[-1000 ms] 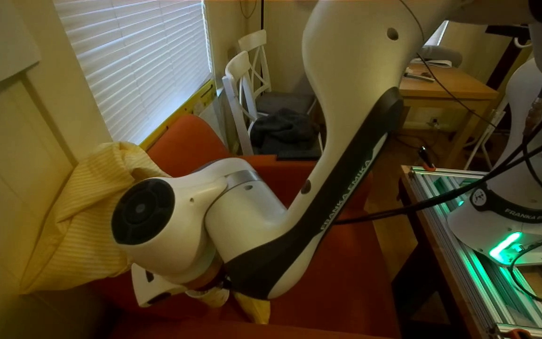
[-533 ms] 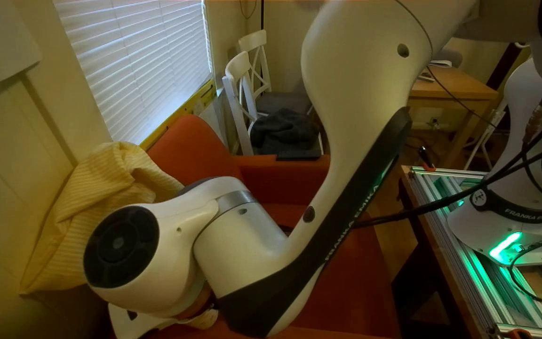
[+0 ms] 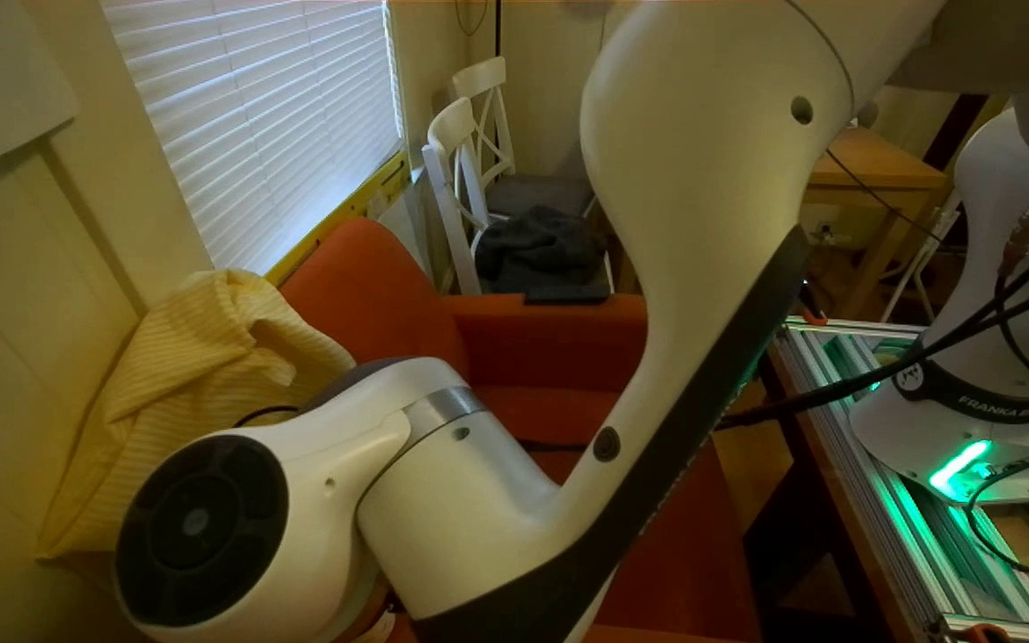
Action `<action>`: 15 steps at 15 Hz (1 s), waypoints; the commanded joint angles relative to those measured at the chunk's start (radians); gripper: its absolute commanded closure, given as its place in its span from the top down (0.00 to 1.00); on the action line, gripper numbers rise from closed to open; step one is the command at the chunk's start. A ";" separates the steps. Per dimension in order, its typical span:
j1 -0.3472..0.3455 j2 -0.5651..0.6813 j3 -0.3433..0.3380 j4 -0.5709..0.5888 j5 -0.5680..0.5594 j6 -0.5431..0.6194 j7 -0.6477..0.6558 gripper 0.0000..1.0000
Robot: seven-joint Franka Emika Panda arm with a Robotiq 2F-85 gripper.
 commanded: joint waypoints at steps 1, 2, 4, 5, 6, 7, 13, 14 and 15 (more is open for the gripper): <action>0.015 0.062 -0.003 0.085 -0.034 -0.010 -0.057 0.02; 0.016 0.071 -0.003 0.097 -0.033 -0.011 -0.075 0.03; 0.020 0.093 -0.006 0.124 -0.035 -0.008 -0.106 0.02; 0.022 0.105 -0.007 0.139 -0.035 -0.005 -0.121 0.02; 0.023 0.117 -0.008 0.157 -0.035 0.001 -0.137 0.02; 0.025 0.128 -0.008 0.173 -0.034 0.003 -0.153 0.02; 0.040 0.179 -0.011 0.258 -0.025 0.025 -0.228 0.02; 0.043 0.187 -0.013 0.270 -0.024 0.030 -0.235 0.02; 0.046 0.198 -0.015 0.287 -0.021 0.029 -0.244 0.02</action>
